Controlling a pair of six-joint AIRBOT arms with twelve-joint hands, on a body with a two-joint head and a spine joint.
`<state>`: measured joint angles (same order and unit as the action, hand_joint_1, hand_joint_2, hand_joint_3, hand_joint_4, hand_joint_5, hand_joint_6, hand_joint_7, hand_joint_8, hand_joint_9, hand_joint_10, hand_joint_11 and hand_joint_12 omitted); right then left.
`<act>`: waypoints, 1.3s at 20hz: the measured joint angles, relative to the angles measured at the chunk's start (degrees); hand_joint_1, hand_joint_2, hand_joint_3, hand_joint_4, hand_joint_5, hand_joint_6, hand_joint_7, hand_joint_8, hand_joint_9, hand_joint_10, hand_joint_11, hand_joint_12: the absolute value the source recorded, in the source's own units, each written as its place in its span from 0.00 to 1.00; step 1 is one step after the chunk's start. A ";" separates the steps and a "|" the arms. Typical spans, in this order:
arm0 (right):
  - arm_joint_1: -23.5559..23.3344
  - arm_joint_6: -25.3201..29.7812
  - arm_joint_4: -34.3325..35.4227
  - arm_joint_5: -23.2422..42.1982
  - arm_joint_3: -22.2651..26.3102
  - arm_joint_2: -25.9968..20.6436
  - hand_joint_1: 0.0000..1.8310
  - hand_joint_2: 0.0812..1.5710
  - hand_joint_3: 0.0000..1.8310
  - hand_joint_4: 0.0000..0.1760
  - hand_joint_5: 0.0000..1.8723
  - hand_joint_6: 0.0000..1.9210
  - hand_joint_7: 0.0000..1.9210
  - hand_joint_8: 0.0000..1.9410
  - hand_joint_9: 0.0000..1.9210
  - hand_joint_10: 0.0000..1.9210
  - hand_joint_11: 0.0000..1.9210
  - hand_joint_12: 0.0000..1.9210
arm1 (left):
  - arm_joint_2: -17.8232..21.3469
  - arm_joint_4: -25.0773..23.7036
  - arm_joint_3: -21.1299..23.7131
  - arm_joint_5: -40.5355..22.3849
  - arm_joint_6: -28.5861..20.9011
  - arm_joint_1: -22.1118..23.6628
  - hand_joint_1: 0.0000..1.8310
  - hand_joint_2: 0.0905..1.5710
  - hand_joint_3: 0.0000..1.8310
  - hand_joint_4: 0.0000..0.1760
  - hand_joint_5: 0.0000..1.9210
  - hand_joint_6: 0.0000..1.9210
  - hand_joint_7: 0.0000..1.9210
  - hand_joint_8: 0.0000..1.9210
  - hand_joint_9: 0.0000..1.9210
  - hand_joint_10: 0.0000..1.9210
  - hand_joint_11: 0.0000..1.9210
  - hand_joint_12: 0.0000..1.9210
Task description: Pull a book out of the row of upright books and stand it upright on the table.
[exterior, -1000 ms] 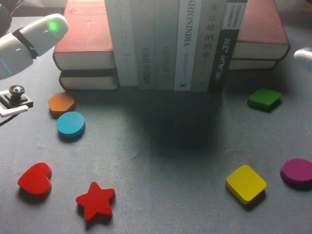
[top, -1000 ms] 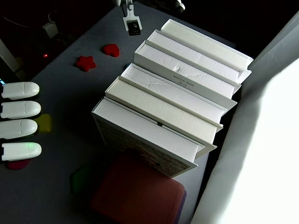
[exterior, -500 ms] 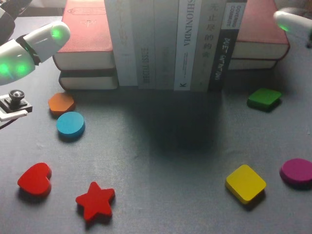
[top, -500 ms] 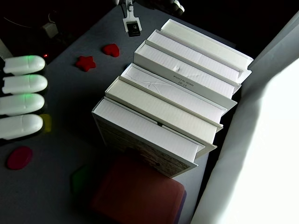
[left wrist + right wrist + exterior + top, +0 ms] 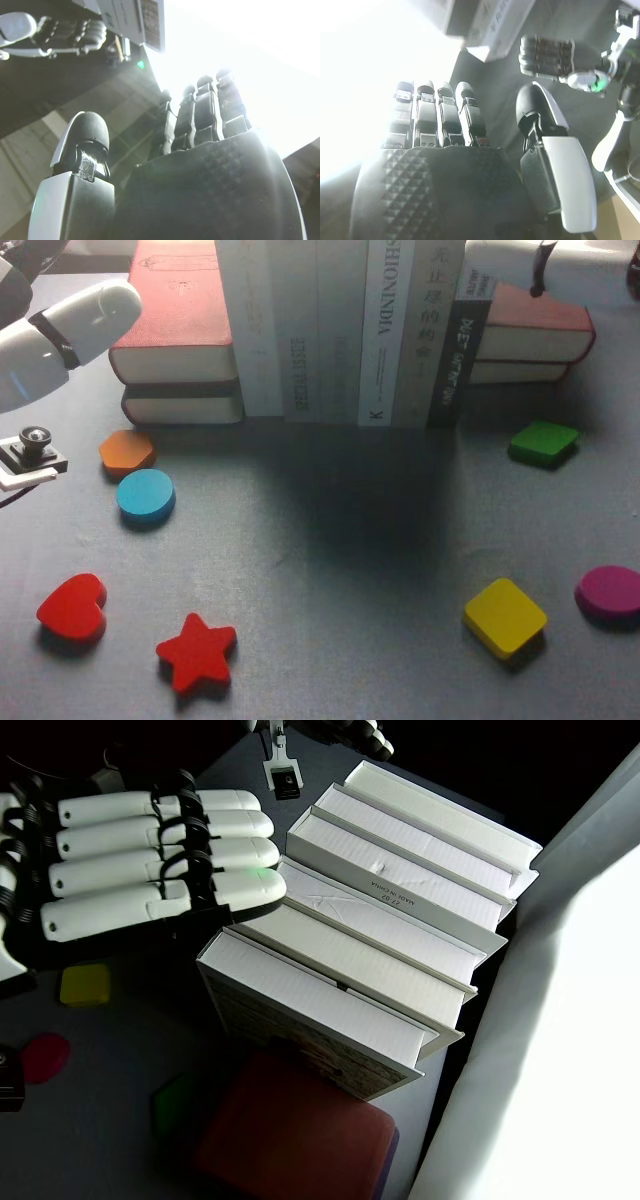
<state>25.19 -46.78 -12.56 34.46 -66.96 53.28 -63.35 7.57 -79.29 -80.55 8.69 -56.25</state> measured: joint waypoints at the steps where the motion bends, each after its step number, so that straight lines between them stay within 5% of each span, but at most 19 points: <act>1: -0.31 -0.33 0.07 -0.59 -0.28 0.35 0.07 0.87 0.00 0.00 0.06 0.01 0.00 0.00 0.00 0.00 0.00 0.00 | 0.00 -0.04 0.00 0.02 0.02 0.00 0.13 0.87 0.00 0.32 0.03 0.00 0.00 0.00 0.00 0.00 0.00 0.00; 5: -0.68 -0.76 -0.09 -3.23 -1.16 2.14 0.05 0.86 0.00 0.00 0.13 0.04 0.00 0.00 0.00 0.00 0.00 0.00 | -0.07 0.00 0.00 0.02 -0.26 -0.13 0.15 0.87 0.00 0.27 0.04 0.00 0.00 0.00 0.00 0.00 0.00 0.00; 9: -1.49 -0.83 -0.94 -4.87 -1.88 3.41 0.05 0.86 0.00 0.00 0.18 0.06 0.00 0.00 0.00 0.00 0.00 0.00 | -0.11 -0.04 -0.11 0.02 -0.59 -0.13 0.13 0.87 0.00 0.37 0.04 0.00 0.00 0.00 0.00 0.00 0.00 0.00; 15: -1.84 -0.79 -0.79 -3.06 -0.31 3.23 0.24 0.85 0.00 0.00 0.36 0.10 0.04 0.01 0.00 0.00 0.00 0.00 | -0.13 0.26 -0.11 0.02 -0.83 -0.48 0.14 0.87 0.00 0.36 0.05 0.00 0.00 0.00 0.00 0.00 0.00 0.00; 20: 1.70 1.68 -3.19 3.28 3.80 -0.72 0.36 0.86 0.00 0.00 0.37 0.06 0.04 0.00 0.00 0.00 0.00 0.00 | -0.13 1.44 -0.11 -1.09 -0.87 -1.29 0.13 0.87 0.00 0.22 0.05 0.00 0.00 0.00 0.00 0.00 0.00 0.00; 24: 6.01 4.92 -4.44 9.07 5.62 -2.54 0.15 0.86 0.00 0.00 0.36 0.04 0.03 0.00 0.00 0.00 0.00 0.00 | -0.13 1.51 -0.11 -1.42 -0.96 -1.44 0.13 0.88 0.00 0.15 0.05 0.00 0.00 0.00 0.00 0.00 0.00 0.00; 26: 9.01 6.86 -5.09 12.72 6.75 -3.28 0.10 0.87 0.00 0.00 0.35 0.03 0.03 0.00 0.00 0.00 0.00 0.00 | -0.13 1.64 -0.11 -1.44 -0.96 -1.77 0.13 0.88 0.00 0.22 0.05 0.00 0.00 0.00 0.00 0.00 0.00 0.00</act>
<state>34.20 -39.92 -17.65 47.18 -60.20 50.00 -63.48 9.21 -79.40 -82.00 7.73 -58.02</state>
